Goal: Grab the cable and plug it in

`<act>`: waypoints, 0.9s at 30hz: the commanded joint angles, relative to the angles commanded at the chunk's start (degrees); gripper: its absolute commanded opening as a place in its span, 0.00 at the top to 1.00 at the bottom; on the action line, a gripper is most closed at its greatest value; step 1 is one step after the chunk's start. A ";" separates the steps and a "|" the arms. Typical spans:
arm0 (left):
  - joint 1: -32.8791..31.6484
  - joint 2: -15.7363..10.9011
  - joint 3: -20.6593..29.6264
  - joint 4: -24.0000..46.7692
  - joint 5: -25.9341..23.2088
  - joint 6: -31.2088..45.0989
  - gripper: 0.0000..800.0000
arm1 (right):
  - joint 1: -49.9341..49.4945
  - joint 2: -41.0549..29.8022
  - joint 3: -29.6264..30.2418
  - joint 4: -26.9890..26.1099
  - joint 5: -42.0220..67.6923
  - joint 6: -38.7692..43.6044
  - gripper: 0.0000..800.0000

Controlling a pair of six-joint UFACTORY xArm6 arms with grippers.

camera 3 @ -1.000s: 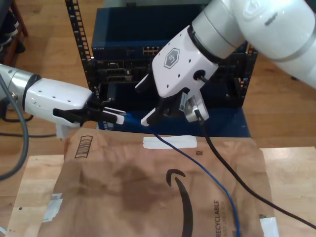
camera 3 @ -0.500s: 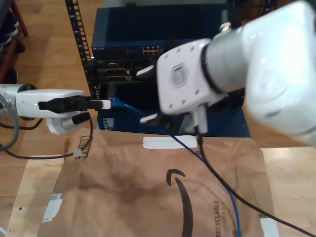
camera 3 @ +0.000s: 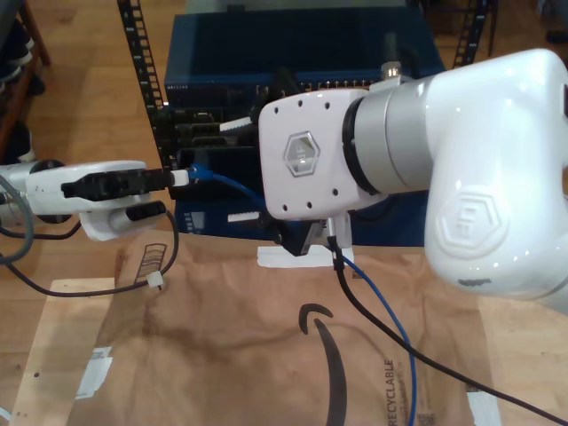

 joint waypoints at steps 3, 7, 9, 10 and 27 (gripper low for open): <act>-0.35 0.00 0.09 0.00 0.18 0.00 1.00 | 1.32 0.09 0.44 0.00 -2.11 -1.67 0.03; -0.35 -0.09 0.18 0.00 1.23 0.00 0.99 | 2.02 0.18 0.97 -0.09 -2.99 -1.76 0.04; -0.26 -0.44 0.18 0.00 2.29 0.00 0.99 | 2.02 0.35 0.97 -0.09 -2.99 -1.76 0.04; -0.26 -0.53 0.26 0.09 2.37 0.00 0.99 | 2.02 0.35 0.97 -0.09 -2.99 -1.85 0.04; -3.16 -2.02 0.53 0.18 2.81 0.00 0.99 | 2.20 0.44 1.67 0.09 -3.78 -1.93 0.22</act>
